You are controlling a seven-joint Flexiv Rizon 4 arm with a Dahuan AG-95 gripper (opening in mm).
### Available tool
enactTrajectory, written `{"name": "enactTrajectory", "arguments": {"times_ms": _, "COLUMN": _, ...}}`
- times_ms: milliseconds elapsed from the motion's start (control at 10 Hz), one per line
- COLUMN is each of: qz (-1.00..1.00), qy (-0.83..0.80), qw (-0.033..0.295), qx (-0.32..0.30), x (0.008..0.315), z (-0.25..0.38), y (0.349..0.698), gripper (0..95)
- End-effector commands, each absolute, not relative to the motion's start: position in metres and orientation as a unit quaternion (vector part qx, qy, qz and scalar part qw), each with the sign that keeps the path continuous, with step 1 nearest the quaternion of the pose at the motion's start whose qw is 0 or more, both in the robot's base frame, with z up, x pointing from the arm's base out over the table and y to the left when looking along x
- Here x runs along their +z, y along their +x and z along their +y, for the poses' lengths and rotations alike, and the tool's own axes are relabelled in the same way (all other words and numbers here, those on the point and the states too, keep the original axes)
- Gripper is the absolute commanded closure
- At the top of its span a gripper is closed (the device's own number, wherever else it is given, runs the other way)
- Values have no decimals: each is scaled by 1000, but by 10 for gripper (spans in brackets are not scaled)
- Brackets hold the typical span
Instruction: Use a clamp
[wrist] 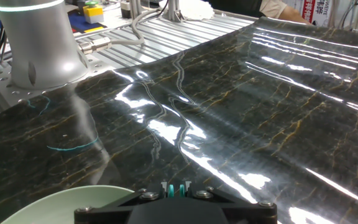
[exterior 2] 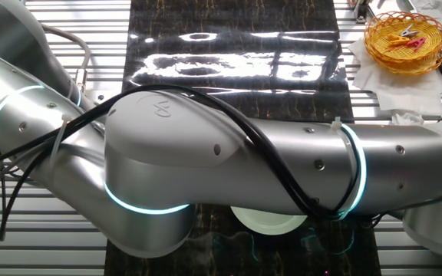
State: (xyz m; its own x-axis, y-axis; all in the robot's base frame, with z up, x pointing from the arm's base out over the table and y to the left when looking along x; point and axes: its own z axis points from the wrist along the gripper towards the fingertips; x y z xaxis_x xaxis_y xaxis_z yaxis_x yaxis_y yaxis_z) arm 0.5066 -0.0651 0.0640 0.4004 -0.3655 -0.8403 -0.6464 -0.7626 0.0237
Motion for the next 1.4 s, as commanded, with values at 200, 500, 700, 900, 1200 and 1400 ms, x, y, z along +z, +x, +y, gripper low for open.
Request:
{"name": "enactTrajectory", "arguments": {"times_ms": 200, "qz": 309, "qy": -822, "qw": 153, "qx": 452, "x": 63, "z": -65, "y": 507, "gripper": 950}}
{"name": "enactTrajectory", "arguments": {"times_ms": 500, "qz": 311, "qy": -823, "qw": 150, "qx": 451, "x": 63, "z": -65, "y": 507, "gripper": 950}}
{"name": "enactTrajectory", "arguments": {"times_ms": 700, "qz": 314, "qy": -822, "qw": 150, "qx": 451, "x": 63, "z": -65, "y": 507, "gripper": 950}}
{"name": "enactTrajectory", "arguments": {"times_ms": 900, "qz": 310, "qy": -822, "qw": 154, "qx": 451, "x": 63, "z": -65, "y": 507, "gripper": 950}}
{"name": "enactTrajectory", "arguments": {"times_ms": 1200, "qz": 311, "qy": -822, "qw": 154, "qx": 451, "x": 63, "z": -65, "y": 507, "gripper": 760}}
{"name": "enactTrajectory", "arguments": {"times_ms": 1400, "qz": 313, "qy": -823, "qw": 153, "qx": 449, "x": 63, "z": -65, "y": 507, "gripper": 760}}
